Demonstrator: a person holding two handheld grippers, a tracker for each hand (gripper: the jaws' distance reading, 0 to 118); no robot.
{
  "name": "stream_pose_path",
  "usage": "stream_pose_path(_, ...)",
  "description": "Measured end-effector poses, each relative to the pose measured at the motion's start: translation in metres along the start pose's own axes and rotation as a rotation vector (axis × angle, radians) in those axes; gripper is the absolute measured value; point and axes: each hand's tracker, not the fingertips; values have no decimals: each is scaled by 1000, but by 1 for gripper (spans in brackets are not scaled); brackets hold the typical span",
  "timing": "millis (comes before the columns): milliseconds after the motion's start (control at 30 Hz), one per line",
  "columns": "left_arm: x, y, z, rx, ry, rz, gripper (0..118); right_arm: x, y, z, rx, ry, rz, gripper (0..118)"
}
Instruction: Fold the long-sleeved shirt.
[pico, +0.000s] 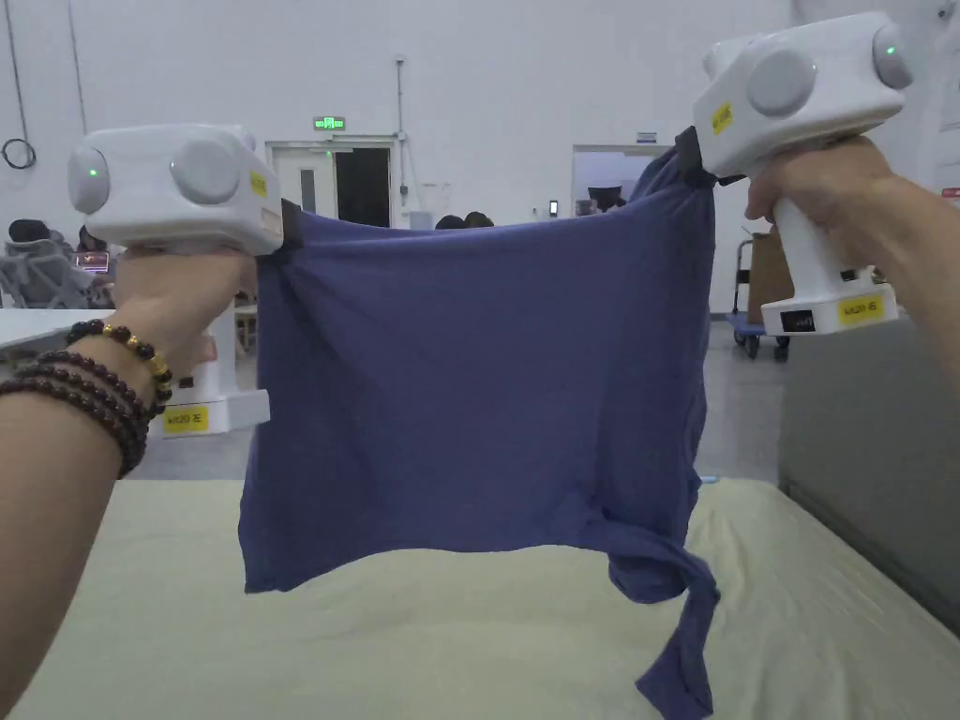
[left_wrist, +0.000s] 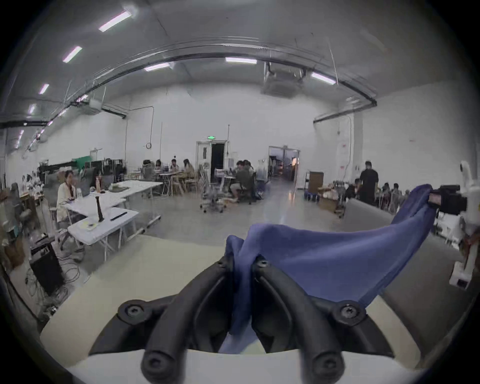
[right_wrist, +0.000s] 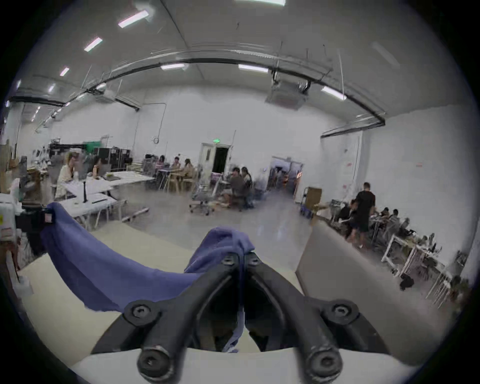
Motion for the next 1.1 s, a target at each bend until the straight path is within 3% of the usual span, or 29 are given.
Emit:
stream_pose_path(67, 2, 5, 1, 12, -5, 2, 9, 0, 7, 1, 5, -18, 10, 0)
stream_pose_path(267, 1, -3, -15, -45, 6, 30, 8, 1, -11, -4, -26, -1, -84, 0)
stream_pose_path(333, -2, -18, -20, -54, -3, 57, 8, -5, -33, -13, -57, 8, -83, 0)
stream_pose_path(400, -6, -39, -37, -88, -10, 50, 8, -12, -68, -21, -104, 20, -91, 0)
stream_pose_path(533, -14, -112, -57, -189, -6, 35, 8, -24, -164, -58, -253, 73, -203, 0)
stream_pose_path(800, -20, -259, -68, -411, 25, 4, 8, -72, -325, -72, -497, 102, -222, 0)
stream_pose_path(900, -21, -274, -61, -423, 13, 36, 8, -83, -331, -54, -503, 120, -203, 0)
stream_pose_path(967, -5, -271, -20, -419, 9, 37, 8, -84, -327, -39, -479, 146, -189, 0)
stream_pose_path(1067, -11, -273, -16, -392, -8, 46, 8, -77, -324, -14, -445, 194, -296, 0)
stream_pose_path(1100, -13, -278, -3, -376, -18, 76, 8, -78, -327, 5, -437, 193, -292, 0)
